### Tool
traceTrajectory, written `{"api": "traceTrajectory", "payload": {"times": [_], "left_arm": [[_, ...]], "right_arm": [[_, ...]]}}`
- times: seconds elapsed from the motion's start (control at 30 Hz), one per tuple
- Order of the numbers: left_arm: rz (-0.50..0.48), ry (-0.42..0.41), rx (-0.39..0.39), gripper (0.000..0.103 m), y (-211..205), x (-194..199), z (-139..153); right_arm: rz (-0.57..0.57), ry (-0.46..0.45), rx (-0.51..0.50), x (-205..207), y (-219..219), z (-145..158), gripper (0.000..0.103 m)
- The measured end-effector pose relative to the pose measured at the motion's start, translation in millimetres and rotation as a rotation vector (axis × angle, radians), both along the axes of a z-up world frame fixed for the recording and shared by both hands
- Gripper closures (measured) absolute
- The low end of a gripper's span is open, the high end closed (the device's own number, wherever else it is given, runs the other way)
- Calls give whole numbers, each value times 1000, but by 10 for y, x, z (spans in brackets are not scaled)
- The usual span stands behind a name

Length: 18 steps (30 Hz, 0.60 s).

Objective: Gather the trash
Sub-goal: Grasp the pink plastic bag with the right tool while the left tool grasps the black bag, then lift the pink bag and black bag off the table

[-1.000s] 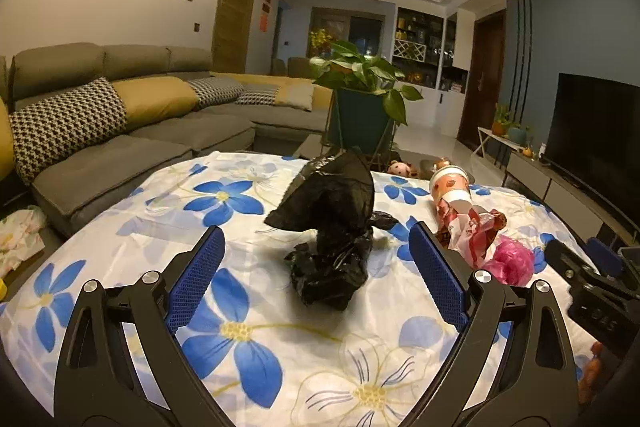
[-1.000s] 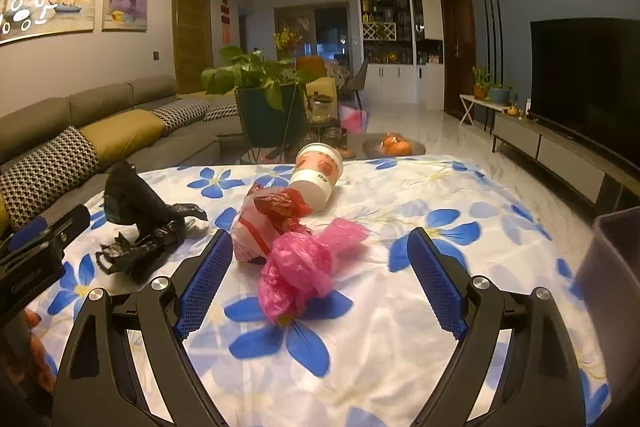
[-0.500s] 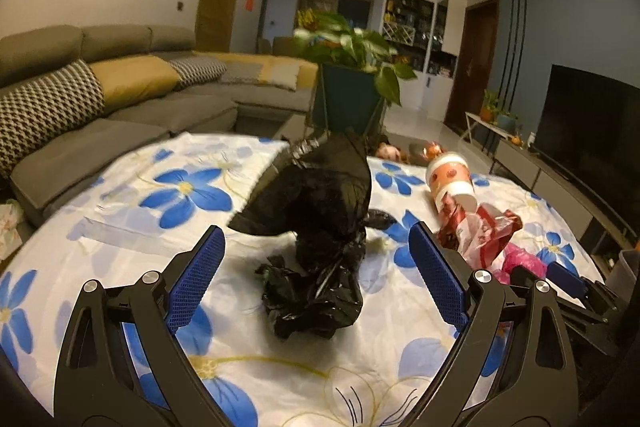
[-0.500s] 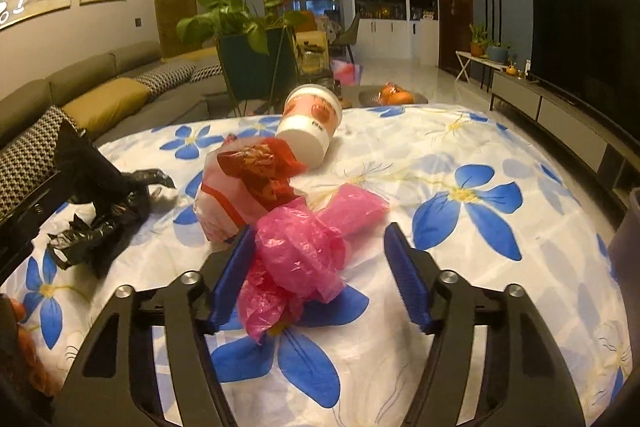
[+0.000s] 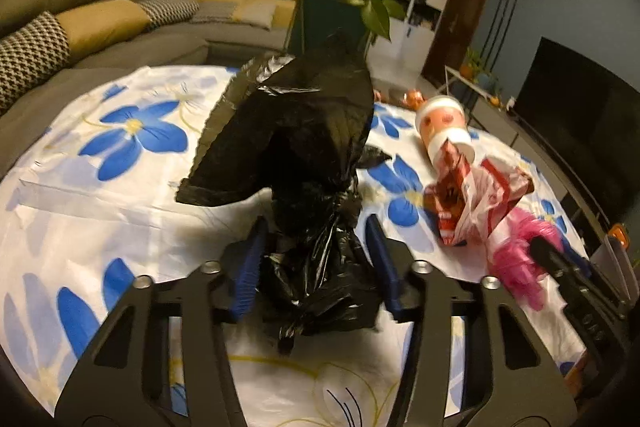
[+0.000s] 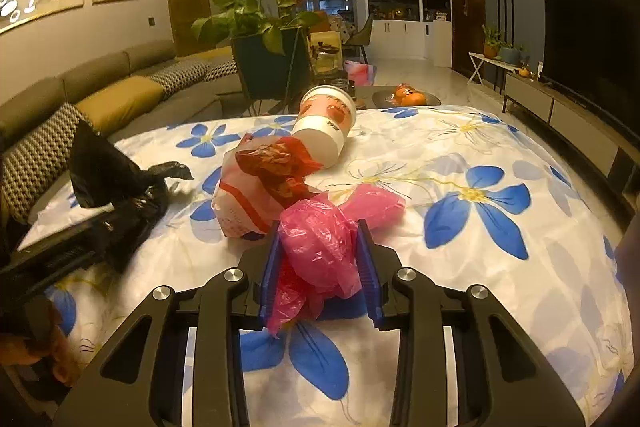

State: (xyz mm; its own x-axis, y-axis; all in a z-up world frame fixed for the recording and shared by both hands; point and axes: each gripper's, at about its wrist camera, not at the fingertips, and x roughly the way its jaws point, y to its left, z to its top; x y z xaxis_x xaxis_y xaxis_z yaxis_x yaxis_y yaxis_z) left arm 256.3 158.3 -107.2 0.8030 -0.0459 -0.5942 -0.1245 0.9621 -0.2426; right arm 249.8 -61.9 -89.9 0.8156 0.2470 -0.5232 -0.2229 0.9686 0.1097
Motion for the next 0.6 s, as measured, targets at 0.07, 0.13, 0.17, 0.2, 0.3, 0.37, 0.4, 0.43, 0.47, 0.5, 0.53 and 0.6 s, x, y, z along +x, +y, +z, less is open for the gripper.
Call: {"api": "traceTrajectory", "payload": {"times": [0.07, 0.13, 0.17, 0.2, 0.3, 0.37, 0.4, 0.43, 0.47, 0.5, 0.53, 0.6], "left_arm": [[-9, 19, -11, 70, -7, 10, -29], [-13, 26, -18, 79, -10, 10, -43], [-16, 27, -21, 85, -12, 7, -44], [-15, 25, -20, 88, -11, 1, -42], [2, 3, -20, 94, -2, -60, -4], [14, -31, -29, 94, -3, -164, 62], [17, -42, -31, 94, -14, -200, 94], [16, -62, -32, 94, -43, -289, 144], [15, -76, -31, 95, -70, -348, 176], [15, -94, -24, 95, -106, -432, 216], [16, -110, -15, 95, -148, -505, 258], [16, -144, 3, 94, -249, -665, 353]], "right_arm": [[2, -13, 7, -72, -47, 26, 68], [0, -28, 15, -156, -100, 61, 68], [1, -35, 18, -191, -129, 79, 68], [0, -40, 19, -220, -145, 94, 68], [-2, -63, 23, -342, -232, 150, 68], [0, -72, 29, -413, -302, 181, 68], [0, -77, 31, -451, -328, 193, 68], [0, -83, 32, -493, -354, 204, 68], [-1, -91, 30, -544, -386, 215, 68], [-4, -98, 28, -598, -418, 231, 68], [-5, -105, 29, -643, -447, 247, 68], [-7, -119, 31, -728, -496, 285, 68]]}}
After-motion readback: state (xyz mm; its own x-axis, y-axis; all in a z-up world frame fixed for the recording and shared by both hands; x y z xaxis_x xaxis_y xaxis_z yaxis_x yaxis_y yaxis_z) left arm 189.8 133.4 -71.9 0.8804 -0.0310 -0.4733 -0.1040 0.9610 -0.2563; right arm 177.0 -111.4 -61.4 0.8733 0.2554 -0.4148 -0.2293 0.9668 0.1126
